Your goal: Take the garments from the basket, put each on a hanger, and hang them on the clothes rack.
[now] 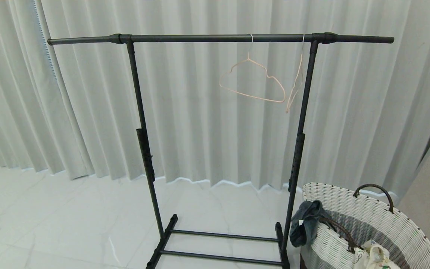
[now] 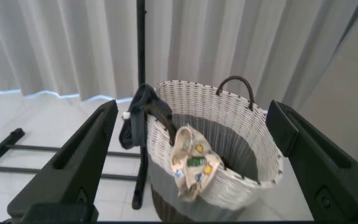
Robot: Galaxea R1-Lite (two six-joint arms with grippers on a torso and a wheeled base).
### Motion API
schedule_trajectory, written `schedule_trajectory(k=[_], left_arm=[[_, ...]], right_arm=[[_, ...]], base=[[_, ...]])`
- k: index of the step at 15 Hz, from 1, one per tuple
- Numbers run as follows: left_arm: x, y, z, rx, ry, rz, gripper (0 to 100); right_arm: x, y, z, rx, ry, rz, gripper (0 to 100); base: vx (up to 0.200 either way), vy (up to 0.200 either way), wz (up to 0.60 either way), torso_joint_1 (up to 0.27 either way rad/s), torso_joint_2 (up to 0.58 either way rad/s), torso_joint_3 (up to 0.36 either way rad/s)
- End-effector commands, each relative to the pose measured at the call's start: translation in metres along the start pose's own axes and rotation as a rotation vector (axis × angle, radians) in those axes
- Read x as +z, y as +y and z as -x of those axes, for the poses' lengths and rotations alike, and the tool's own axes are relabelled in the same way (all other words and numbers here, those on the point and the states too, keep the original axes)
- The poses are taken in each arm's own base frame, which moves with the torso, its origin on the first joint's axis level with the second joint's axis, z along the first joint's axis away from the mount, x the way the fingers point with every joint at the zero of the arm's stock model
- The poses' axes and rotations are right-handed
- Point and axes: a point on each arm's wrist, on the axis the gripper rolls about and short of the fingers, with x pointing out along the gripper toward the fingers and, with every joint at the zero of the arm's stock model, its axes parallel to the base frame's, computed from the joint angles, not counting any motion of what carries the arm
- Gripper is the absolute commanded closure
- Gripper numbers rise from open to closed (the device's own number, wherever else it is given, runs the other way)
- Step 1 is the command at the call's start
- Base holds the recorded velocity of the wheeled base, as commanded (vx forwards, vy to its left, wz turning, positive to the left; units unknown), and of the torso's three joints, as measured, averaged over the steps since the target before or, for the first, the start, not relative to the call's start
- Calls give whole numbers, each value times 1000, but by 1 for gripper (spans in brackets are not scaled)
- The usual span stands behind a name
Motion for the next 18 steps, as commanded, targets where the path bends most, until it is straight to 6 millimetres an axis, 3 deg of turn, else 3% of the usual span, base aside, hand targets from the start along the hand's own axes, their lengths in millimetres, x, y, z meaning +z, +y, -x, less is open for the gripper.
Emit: schedule_trajectory(k=[1,6,9,12,18], left_arm=[[0,0,0,1,1,-1,0],[0,0,0,1,1,-1,0],[0,0,0,1,1,-1,0],[0,0,0,1,1,-1,0],[0,0,0,1,-1,4,0]], right_arm=[[0,0,0,0,0,1,0],[0,0,0,0,0,-2,0],[0,0,0,0,0,-1,0],[0,0,0,0,0,1,0],[0,0,0,0,0,-7,0]], base=[[200,0,0,-2,2,7],[200,0,0,0,5,3],[0,0,0,0,0,0],[0,0,-600,1,1,4],[0,0,0,0,0,0]])
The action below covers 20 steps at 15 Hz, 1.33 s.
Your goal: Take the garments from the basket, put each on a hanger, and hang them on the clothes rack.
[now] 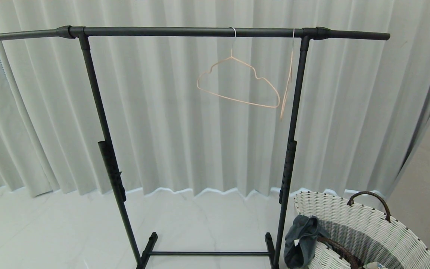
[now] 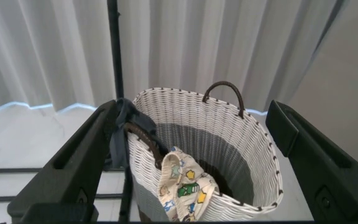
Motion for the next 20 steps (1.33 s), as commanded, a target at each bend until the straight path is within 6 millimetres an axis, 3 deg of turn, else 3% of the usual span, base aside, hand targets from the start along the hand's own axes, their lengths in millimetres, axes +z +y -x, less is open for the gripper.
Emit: schedule_trajectory(k=[1,10,11,12,14,20], left_arm=[[0,0,0,1,1,3,0],[0,0,0,1,-1,0,0],[0,0,0,1,-1,0,0],[0,0,0,1,1,-1,0],[0,0,0,1,-1,0,0],[0,0,0,1,-1,0,0]], right_arm=[[0,0,0,0,0,2,0],[1,0,0,14,-10,83,0],[5,0,0,18,-44,87,0],[22,0,4,36,-91,66,0],[45,-2,-2,103,11,72,0],[35,2,-88,143,709,382,0]], base=[[0,0,0,0,0,0],[0,0,0,0,0,0],[0,0,0,0,0,0],[0,0,0,0,0,0],[0,0,0,0,0,0],[0,0,0,0,0,0]])
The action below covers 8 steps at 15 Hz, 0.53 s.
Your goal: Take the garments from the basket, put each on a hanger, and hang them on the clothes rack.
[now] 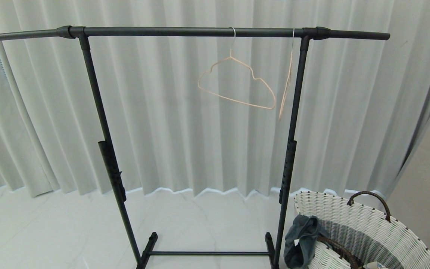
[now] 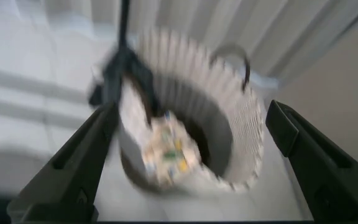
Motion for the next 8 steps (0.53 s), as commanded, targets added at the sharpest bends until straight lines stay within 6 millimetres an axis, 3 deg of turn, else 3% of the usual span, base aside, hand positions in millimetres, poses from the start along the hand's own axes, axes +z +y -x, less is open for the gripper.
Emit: schedule_trajectory(k=[1,5,8], left_arm=[[0,0,0,1,-1,1,0],[0,0,0,1,-1,1,0],[0,0,0,1,1,1,0]], right_arm=[[7,-2,-59,79,433,164,0],[0,0,-116,162,607,237,0],[-11,2,-143,203,676,303,0]], base=[[0,0,0,0,0,0],[0,0,0,0,0,0],[0,0,0,0,0,0]])
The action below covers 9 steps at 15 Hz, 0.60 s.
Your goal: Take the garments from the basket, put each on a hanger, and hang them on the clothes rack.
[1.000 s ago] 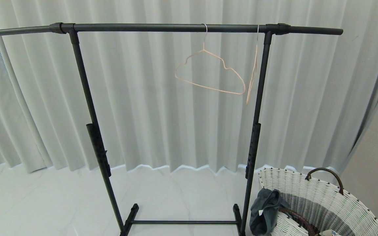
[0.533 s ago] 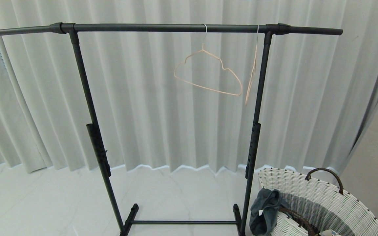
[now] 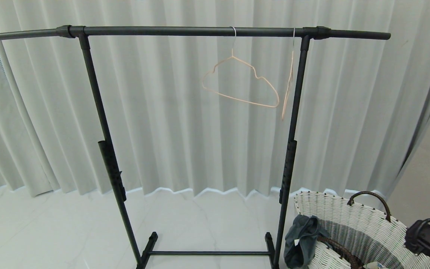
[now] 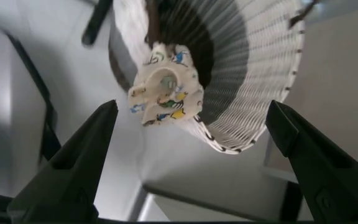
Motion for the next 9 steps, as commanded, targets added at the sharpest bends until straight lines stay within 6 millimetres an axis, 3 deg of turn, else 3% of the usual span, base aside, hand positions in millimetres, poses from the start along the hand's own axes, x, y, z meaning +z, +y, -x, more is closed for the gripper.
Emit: schedule_trajectory(k=[1,9], left_arm=[[0,0,0,1,-1,1,0],[0,0,0,1,-1,1,0]], right_arm=[[-1,0,-44,88,183,80,0],[-4,-27,-89,-15,227,106,0]], base=[[0,0,0,0,0,0],[0,0,0,0,0,0]])
